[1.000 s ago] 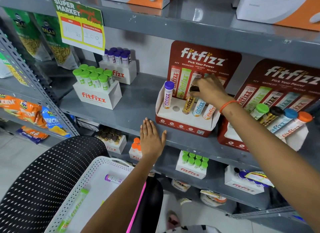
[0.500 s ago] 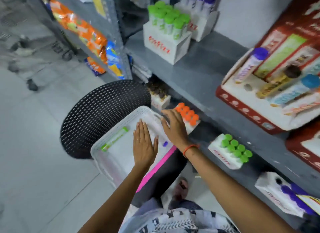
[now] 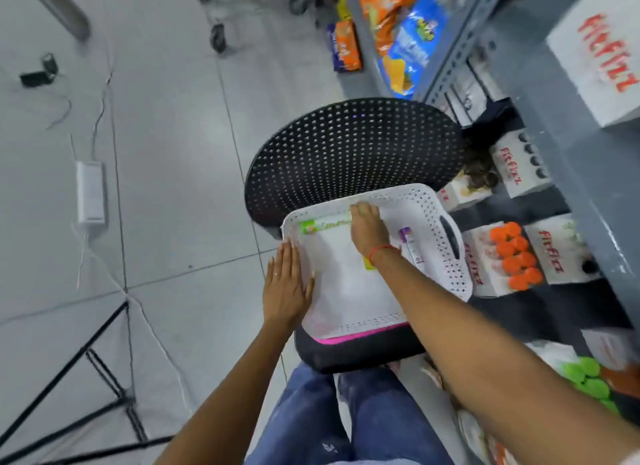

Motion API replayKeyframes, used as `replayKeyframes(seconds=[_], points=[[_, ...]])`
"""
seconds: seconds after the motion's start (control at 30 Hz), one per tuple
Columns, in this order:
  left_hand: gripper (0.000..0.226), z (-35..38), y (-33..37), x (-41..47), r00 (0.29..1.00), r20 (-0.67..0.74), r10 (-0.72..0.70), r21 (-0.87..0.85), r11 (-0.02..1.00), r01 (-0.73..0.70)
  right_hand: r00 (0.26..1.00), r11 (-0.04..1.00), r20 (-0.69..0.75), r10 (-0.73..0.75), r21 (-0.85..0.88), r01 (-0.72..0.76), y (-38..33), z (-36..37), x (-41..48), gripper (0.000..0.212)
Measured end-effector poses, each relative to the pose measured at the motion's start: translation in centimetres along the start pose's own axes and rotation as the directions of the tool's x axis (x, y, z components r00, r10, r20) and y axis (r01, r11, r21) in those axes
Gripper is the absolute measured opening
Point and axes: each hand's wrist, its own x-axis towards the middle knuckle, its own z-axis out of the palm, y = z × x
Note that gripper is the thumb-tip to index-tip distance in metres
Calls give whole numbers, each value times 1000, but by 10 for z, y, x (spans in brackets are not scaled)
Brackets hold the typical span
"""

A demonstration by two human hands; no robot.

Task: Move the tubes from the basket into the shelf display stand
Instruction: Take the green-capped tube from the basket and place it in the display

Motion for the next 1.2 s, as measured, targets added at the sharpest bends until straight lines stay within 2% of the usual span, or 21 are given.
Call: replayKeyframes(seconds=[0.13, 0.27, 0.37, 0.47, 0.5, 0.57, 0.63, 0.7, 0.8, 0.93, 1.03, 1.13, 1.2], points=[[62, 4, -1, 0, 1000, 18, -10, 0, 1000, 10, 993, 974, 83, -85, -201, 100, 15, 1, 10, 41], [61, 5, -2, -1, 1000, 10, -11, 27, 1000, 10, 993, 967, 98, -68, -237, 90, 21, 5, 6, 31], [61, 5, -1, -1, 1000, 22, -17, 69, 997, 15, 992, 998, 118, -35, -41, 40, 23, 0, -5, 25], [61, 5, 1, -1, 1000, 24, -11, 93, 996, 8, 999, 980, -30, 28, 197, -22, 31, -10, -20, 27], [61, 6, 1, -1, 1000, 27, -9, 91, 996, 7, 999, 971, -34, 33, 236, -24, 34, -13, -25, 30], [61, 6, 2, -2, 999, 33, -7, 78, 997, 5, 992, 978, 119, -39, 208, 13, 36, -11, -38, 42], [59, 6, 2, -2, 1000, 21, 1, 66, 998, -3, 945, 978, 314, -93, 209, 27, 30, 2, -55, 60], [56, 7, 1, -2, 1000, -9, 2, 56, 998, -2, 907, 976, 402, -124, 215, 38, 15, 23, -73, 71], [54, 10, 0, -1, 1000, -13, -1, 46, 999, 1, 936, 983, 334, -113, 178, 55, -5, 55, -91, 59], [53, 13, -1, -1, 1000, -28, 0, 38, 999, 1, 970, 968, 238, -44, 252, -18, -10, 64, -100, 46], [55, 15, -2, -1, 999, -38, 1, 41, 999, 1, 986, 941, 164, -24, 338, -34, -4, 50, -103, 48], [56, 15, -1, -1, 999, -34, 0, 59, 998, 2, 998, 909, 1, 61, 414, -55, 2, 25, -103, 35], [58, 14, 0, -2, 1000, -28, 8, 79, 997, -6, 994, 909, -53, 91, 412, -61, 9, 8, -103, 34]])
